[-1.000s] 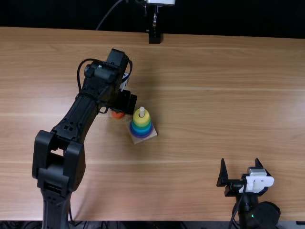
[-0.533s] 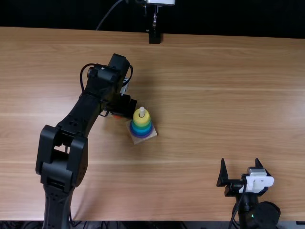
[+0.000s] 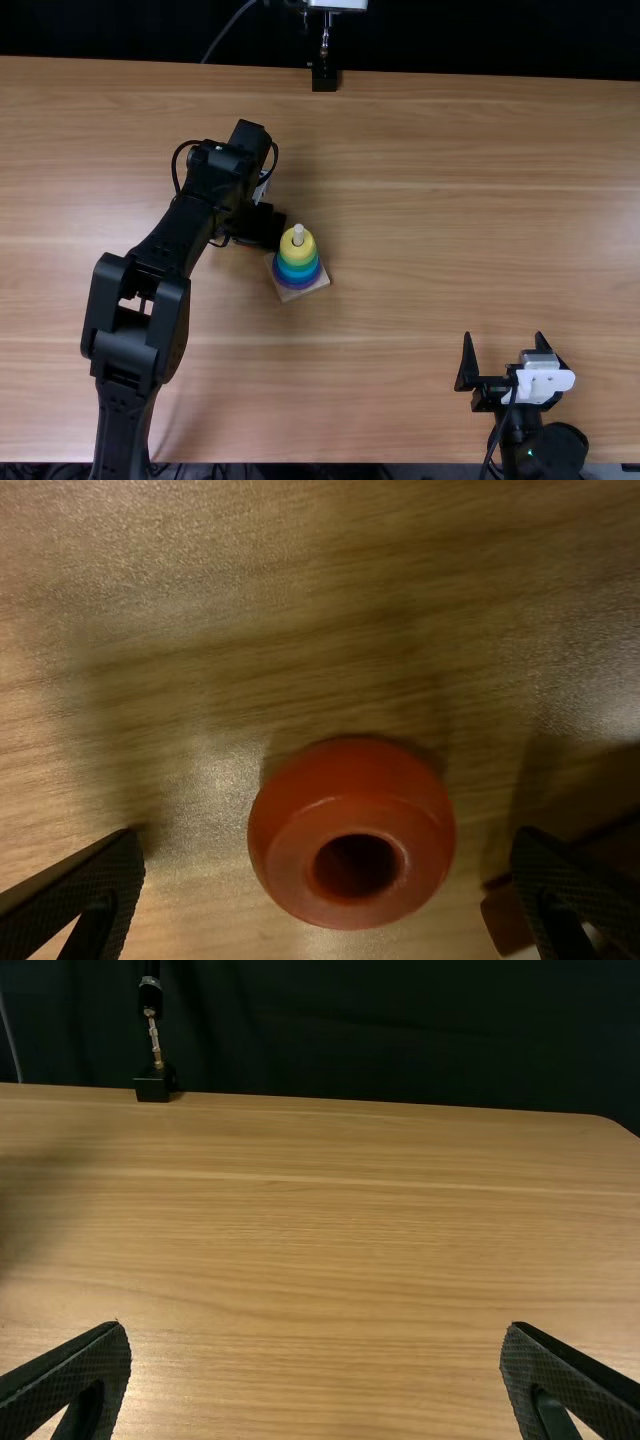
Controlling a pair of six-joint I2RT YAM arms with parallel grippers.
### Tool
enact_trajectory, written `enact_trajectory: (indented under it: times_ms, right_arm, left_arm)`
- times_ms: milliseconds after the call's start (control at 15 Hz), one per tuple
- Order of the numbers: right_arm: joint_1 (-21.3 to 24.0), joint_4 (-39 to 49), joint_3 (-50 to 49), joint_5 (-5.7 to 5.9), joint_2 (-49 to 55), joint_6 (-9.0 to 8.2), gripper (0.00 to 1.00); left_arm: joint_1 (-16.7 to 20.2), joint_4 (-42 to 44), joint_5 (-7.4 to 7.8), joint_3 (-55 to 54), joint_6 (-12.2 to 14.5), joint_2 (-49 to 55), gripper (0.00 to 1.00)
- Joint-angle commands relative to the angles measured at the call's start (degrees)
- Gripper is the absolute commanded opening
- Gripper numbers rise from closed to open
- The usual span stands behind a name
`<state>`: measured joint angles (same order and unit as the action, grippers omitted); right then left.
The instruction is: Build the Hanoi tower: stack the rings onto the peg from bottom to top in this color order: purple, dark blue, light blue, dark green, light green, yellow, orange.
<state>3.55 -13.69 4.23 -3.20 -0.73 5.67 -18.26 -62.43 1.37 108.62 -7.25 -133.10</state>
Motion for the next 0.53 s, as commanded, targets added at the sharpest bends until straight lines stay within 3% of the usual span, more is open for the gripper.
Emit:
enact_trajectory:
  times_ms: [0,200,333,400,467]
  right_arm:
    - [0.7,-4.5,-3.4,-0.59,0.7,0.02,1.00]
    - [0.7,-4.5,-3.4,-0.59,0.7,0.02,1.00]
    - [0.7,-4.5,-3.3,-0.59,0.7,0.02,1.00]
    - [0.7,-4.5,-3.4,-0.59,0.7,0.02,1.00]
    - [0.7,-4.5,-3.4,-0.59,0.7,0.02,1.00]
  left_arm:
    - [0.7,0.1,0.53,-1.4,0.9,-1.4,1.00]
    - [0.8,0.1,2.01,-1.4,0.9,-2.1,1.00]
    - [1.5,0.1,4.22,-1.4,0.8,-2.2,0.99]
    - [1.5,0.2,5.49,-1.4,0.9,-2.1,0.72]
    - [1.6,0.8,5.81,-1.4,0.9,-2.1,0.49]
